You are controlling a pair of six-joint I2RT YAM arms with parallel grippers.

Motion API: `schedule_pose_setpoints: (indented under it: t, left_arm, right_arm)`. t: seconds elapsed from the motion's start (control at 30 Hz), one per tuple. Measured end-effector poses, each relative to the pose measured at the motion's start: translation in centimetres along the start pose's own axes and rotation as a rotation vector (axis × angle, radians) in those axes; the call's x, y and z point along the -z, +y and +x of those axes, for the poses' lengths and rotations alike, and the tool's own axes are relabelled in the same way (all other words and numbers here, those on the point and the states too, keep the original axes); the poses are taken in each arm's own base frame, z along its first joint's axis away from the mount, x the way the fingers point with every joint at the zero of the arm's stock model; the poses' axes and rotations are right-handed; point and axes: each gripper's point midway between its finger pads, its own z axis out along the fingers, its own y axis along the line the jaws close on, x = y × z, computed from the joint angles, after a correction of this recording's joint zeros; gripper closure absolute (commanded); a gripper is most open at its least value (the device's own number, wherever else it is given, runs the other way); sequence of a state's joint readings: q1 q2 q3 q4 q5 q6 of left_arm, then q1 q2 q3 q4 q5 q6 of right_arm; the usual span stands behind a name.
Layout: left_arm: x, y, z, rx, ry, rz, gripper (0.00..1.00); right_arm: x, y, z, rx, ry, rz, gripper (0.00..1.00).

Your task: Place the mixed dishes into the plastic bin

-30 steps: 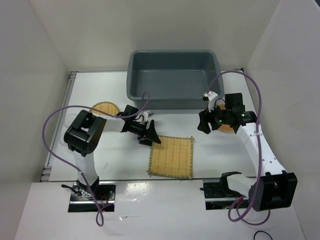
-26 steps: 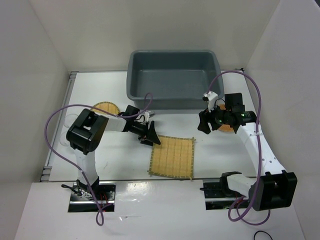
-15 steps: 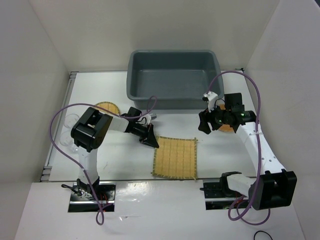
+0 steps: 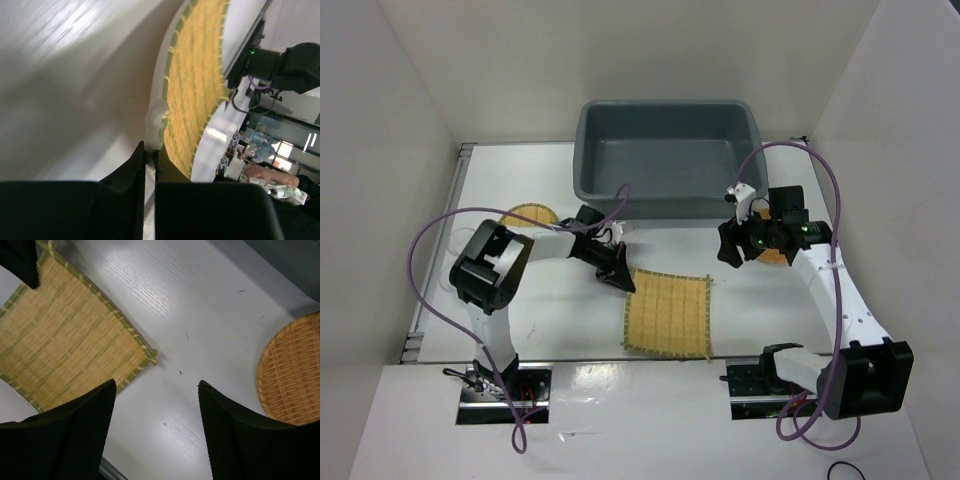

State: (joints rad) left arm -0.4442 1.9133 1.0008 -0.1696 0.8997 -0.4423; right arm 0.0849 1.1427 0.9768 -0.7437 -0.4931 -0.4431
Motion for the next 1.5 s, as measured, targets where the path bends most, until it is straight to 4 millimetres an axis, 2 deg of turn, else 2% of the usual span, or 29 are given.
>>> schedule_pose_setpoints:
  t: [0.1, 0.2, 0.43, 0.53, 0.7, 0.87, 0.93, 0.97, 1.03, 1.07, 1.17, 1.2, 1.23, 1.33, 1.5]
  left_arm:
    - [1.2, -1.9, -1.3, -0.023, -0.013, -0.012, 1.00]
    - [2.4, -4.2, -3.0, -0.065, -0.040, -0.003, 1.00]
    - [5.7, -8.2, -6.4, -0.100, -0.120, 0.024, 1.00]
    - [6.9, -9.6, -7.9, -0.116, -0.154, 0.042, 1.00]
    - [7.8, -11.0, -8.9, -0.136, -0.173, 0.063, 1.00]
    - [7.5, -10.5, -8.1, -0.106, -0.150, 0.057, 1.00]
    - [7.3, -10.0, -7.6, -0.086, -0.137, 0.052, 1.00]
    - [7.2, -9.9, -7.5, -0.078, -0.133, 0.049, 1.00]
    - [7.2, -9.7, -7.3, -0.069, -0.128, 0.045, 1.00]
    - [7.2, -9.7, -7.3, -0.068, -0.128, 0.045, 1.00]
    - [7.4, -10.1, -7.5, -0.068, -0.132, 0.045, 1.00]
    - [7.6, -10.4, -7.8, -0.072, -0.137, 0.043, 1.00]
    - [7.9, -10.9, -8.1, -0.079, -0.144, 0.046, 1.00]
    - [9.2, -13.5, -9.8, -0.123, -0.183, 0.069, 1.00]
    - [11.4, -17.9, -12.0, -0.209, -0.241, 0.126, 1.00]
  right_arm:
    - [0.2, 0.0, -0.1, 0.002, -0.011, 0.001, 0.46]
    - [0.9, -0.6, -0.3, -0.016, -0.031, 0.027, 0.51]
    - [3.9, -3.0, -1.5, -0.071, -0.131, 0.214, 0.56]
    - [4.9, -3.4, -1.6, -0.081, -0.169, 0.279, 0.56]
    - [6.1, -3.8, -2.2, -0.085, -0.217, 0.347, 0.56]
    - [5.9, -3.6, -2.3, -0.080, -0.225, 0.334, 0.52]
    - [5.3, -3.1, -2.3, -0.046, -0.216, 0.282, 0.60]
    - [5.0, -2.8, -2.3, -0.032, -0.210, 0.255, 0.71]
    - [3.9, -2.3, -1.9, -0.007, -0.184, 0.197, 0.83]
    - [3.4, -2.2, -1.6, -0.005, -0.166, 0.174, 0.87]
    - [2.8, -1.9, -1.0, 0.006, -0.135, 0.145, 0.89]
    - [2.8, -1.9, -1.0, 0.012, -0.132, 0.147, 0.97]
    - [3.0, -2.0, -1.1, 0.023, -0.136, 0.153, 1.00]
    - [4.0, -2.2, -1.5, 0.043, -0.158, 0.204, 1.00]
    - [7.2, -2.6, -2.5, 0.062, -0.239, 0.340, 1.00]
